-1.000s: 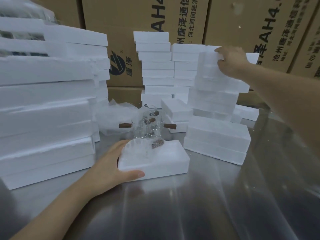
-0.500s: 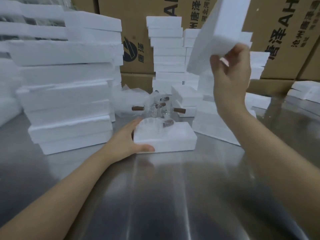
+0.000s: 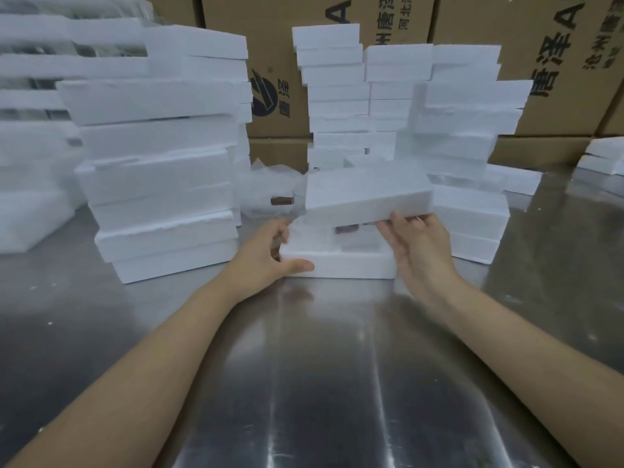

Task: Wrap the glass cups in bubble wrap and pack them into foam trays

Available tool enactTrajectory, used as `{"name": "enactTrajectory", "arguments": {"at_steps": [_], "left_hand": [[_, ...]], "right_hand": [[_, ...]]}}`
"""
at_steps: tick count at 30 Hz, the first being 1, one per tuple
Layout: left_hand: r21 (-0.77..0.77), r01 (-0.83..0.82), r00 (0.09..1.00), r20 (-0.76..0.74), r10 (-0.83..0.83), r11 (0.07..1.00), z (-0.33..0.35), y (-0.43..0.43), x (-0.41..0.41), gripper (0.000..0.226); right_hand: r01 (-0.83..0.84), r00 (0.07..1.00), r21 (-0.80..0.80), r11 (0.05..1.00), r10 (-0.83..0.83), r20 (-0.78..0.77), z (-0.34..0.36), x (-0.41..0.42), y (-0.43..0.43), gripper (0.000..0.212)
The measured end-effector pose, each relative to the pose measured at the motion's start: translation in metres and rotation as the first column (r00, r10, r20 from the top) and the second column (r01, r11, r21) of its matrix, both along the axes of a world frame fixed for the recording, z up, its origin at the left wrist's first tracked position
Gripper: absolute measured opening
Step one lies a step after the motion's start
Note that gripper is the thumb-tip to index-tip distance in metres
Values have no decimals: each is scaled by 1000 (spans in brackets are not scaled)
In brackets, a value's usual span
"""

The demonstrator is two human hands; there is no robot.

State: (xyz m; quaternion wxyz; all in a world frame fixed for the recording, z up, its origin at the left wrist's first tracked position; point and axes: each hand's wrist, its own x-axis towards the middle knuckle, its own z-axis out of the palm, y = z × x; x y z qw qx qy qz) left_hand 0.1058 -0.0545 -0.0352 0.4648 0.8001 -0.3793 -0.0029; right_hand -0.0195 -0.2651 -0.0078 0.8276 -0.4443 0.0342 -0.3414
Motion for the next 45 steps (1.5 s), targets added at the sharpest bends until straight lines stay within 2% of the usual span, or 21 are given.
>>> {"name": "enactTrajectory", "arguments": {"at_steps": [3, 5, 8, 10, 13, 15, 18, 20, 22, 24, 26, 28, 33, 38, 42, 45], "left_hand": [[67, 5, 980, 200, -18, 998, 2, -1, -1, 38], [134, -23, 931, 364, -27, 991, 4, -2, -2, 27], [197, -86, 904, 427, -7, 977, 4, -1, -3, 38], [90, -119, 928, 364, 78, 989, 9, -1, -7, 48], [-204, -143, 966, 186, 182, 969, 17, -5, -15, 49], [-261, -97, 993, 41, 111, 960, 20, -9, -19, 66], [-271, -46, 998, -46, 35, 962, 17, -13, -20, 67], [-298, -43, 998, -54, 28, 953, 14, -11, -16, 68], [-302, -35, 998, -51, 21, 953, 13, -10, -13, 67], [-297, -17, 999, -38, 6, 955, 12, -10, -13, 60], [-311, -10, 999, -42, -3, 951, 12, -11, -15, 56], [-300, -7, 999, -44, -6, 954, 12, -11, -17, 55], [-277, 2, 996, -83, -26, 961, 13, -9, -16, 51], [-262, -7, 996, -92, -18, 965, 17, -4, -15, 42], [-245, 54, 986, -137, -90, 968, 18, 1, -15, 38], [-214, 78, 982, -150, -112, 974, 19, 2, -13, 38]], "right_hand": [[-72, 997, 56, 996, 73, -2, -4, 2, -5, 17], [-110, 994, 42, 993, 110, -12, -5, 3, -5, 22], [-126, 992, 60, 990, 127, -1, -5, 4, -6, 20], [-116, 993, 100, 988, 117, -6, -4, 4, -8, 16], [-153, 988, 113, 982, 155, -15, -3, 4, -9, 16], [-212, 976, 74, 974, 215, -37, -4, 4, -7, 23], [-239, 966, 1, 971, 238, -104, -1, 3, -5, 35], [-229, 965, -77, 970, 216, -151, 3, 1, -7, 54], [-236, 961, -142, 961, 208, -183, 3, -1, -13, 86], [-192, 968, -316, 929, 127, -217, 2, -3, -15, 104], [-118, 964, -596, 795, -53, -262, 3, -3, -16, 99], [-92, 946, -711, 698, -162, -282, 3, -2, -18, 86], [-119, 907, -689, 715, -204, -368, -8, 2, -26, 59], [-173, 932, -677, 715, -103, -347, -7, -3, -34, 57], [-166, 941, -722, 672, -112, -320, -7, -5, -36, 54], [-160, 953, -764, 625, -102, -284, -8, -5, -37, 43]]}}
